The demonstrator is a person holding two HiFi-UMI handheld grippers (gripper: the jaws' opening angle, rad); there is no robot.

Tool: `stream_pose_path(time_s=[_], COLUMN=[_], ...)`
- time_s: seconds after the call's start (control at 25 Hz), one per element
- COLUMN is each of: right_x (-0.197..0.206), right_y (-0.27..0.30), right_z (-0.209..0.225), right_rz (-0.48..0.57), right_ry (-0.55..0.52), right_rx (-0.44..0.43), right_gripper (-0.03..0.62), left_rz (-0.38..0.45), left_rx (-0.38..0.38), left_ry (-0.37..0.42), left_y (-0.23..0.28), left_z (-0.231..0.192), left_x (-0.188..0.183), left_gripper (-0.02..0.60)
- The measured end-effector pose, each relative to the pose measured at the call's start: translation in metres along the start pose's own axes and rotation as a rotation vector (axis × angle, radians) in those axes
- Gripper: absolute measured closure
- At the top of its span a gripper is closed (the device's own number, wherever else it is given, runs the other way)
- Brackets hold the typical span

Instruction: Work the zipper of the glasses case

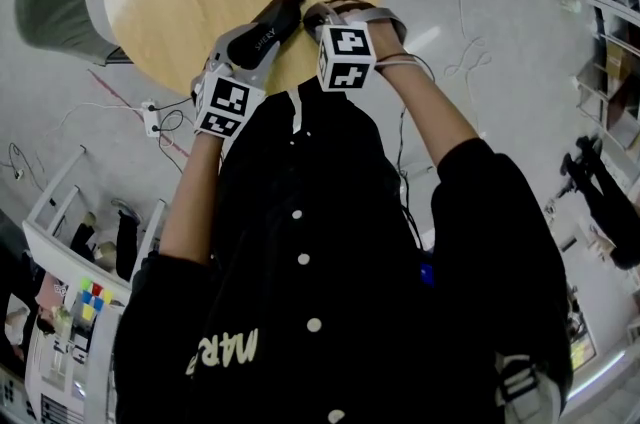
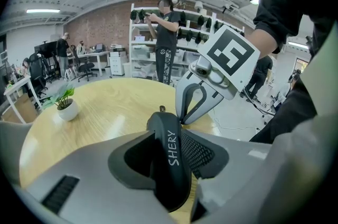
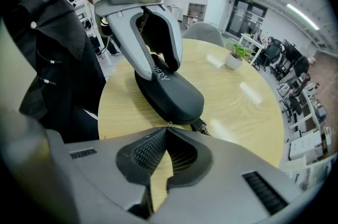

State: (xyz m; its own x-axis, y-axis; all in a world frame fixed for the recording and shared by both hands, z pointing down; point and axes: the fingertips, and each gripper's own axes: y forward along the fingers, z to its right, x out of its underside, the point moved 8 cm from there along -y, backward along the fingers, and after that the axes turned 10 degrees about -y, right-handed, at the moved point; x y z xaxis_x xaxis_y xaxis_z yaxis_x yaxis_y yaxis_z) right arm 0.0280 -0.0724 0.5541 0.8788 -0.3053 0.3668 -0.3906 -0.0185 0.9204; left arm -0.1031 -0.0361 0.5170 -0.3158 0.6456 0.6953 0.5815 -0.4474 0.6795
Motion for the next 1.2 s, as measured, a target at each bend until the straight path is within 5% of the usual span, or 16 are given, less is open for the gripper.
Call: stream_pose_path(time_s=[1.2], right_x=[-0.034], right_y=[0.003], right_z=[-0.043], right_rz=[0.054], right_ry=[0.415], right_rx=[0.12], right_gripper=[0.588], left_rz=[-0.213], left_rx=[0.085], left_ry=[-0.077], left_y=[0.003], left_z=[-0.004], left_x=[-0.017], left_gripper=[0.431])
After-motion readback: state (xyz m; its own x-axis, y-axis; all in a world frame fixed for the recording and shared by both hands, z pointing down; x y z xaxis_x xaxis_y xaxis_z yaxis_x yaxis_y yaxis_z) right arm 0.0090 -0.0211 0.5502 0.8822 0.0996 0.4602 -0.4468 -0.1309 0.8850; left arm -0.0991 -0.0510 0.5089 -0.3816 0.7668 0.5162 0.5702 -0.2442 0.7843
